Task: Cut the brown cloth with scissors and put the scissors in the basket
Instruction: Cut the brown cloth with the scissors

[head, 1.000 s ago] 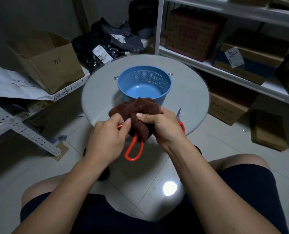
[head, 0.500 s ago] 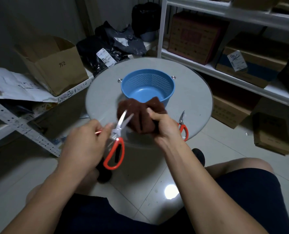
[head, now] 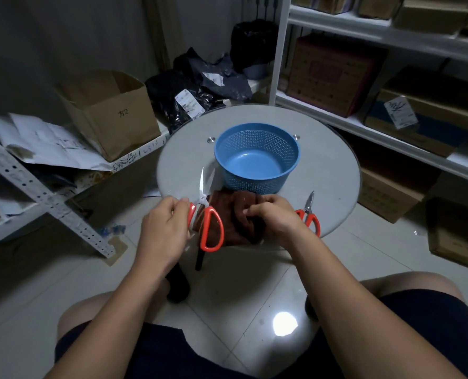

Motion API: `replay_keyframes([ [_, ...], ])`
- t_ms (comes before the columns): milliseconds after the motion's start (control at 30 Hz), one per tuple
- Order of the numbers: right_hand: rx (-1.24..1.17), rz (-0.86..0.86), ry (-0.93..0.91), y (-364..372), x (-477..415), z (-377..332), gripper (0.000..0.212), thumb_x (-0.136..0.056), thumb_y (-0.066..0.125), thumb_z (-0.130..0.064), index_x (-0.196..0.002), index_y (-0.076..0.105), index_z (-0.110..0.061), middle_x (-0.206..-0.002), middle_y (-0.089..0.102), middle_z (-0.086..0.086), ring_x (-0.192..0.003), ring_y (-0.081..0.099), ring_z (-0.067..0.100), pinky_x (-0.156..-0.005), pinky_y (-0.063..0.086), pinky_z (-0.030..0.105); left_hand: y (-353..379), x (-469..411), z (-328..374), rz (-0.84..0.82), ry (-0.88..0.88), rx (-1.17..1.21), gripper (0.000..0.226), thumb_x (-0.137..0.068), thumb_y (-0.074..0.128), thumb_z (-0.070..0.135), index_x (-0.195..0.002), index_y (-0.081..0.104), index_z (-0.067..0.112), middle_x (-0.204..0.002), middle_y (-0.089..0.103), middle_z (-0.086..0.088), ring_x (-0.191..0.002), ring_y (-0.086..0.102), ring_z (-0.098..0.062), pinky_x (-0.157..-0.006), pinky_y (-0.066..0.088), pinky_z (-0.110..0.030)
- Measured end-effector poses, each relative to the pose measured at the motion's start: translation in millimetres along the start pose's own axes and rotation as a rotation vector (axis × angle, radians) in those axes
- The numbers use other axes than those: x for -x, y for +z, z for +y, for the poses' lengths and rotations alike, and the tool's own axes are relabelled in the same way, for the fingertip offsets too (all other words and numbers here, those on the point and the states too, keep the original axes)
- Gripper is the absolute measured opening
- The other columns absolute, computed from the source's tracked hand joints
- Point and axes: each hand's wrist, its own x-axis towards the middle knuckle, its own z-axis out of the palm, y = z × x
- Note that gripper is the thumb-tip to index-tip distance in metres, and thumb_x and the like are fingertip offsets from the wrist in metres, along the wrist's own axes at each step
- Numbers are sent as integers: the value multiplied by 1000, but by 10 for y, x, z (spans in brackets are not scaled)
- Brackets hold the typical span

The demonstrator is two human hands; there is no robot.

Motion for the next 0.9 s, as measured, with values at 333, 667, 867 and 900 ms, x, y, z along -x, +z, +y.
replay_keyframes([
  [333, 484, 276, -320, -282, 144, 2, 26, -71, 79, -11, -84, 61, -25, -67, 57, -5, -64, 54, 15, -63, 40, 29, 401, 90, 69, -136, -119, 235, 16, -88, 40, 19, -79, 50, 10, -58, 57, -17, -49, 50, -23, -55, 46, -45],
  [667, 329, 91, -352, -397, 433, -161, 21, -87, 62, -30, -74, 76, -21, -64, 70, -12, -58, 57, 6, -71, 51, 30, 678, 151, 202, -137, -57, 375, 18, -88, 41, 31, -82, 50, 17, -59, 57, -10, -57, 50, -22, -57, 41, -38],
  [867, 206, 22, -424, -276, 499, -122, 23, -96, 61, -14, -102, 81, -23, -63, 69, -11, -51, 59, 1, -57, 48, 17, 854, 96, 454, 82, -70, 319, 24, -98, 40, 40, -82, 44, 23, -67, 52, 7, -67, 48, -21, -65, 35, -36],
  [900, 145, 11, -415, -250, 488, -98, 23, -97, 61, -13, -100, 81, -22, -62, 66, -4, -49, 55, 5, -54, 50, 25, 885, 88, 523, 101, -61, 290, 26, -101, 39, 38, -87, 43, 16, -70, 52, 6, -68, 50, -20, -66, 34, -34],
])
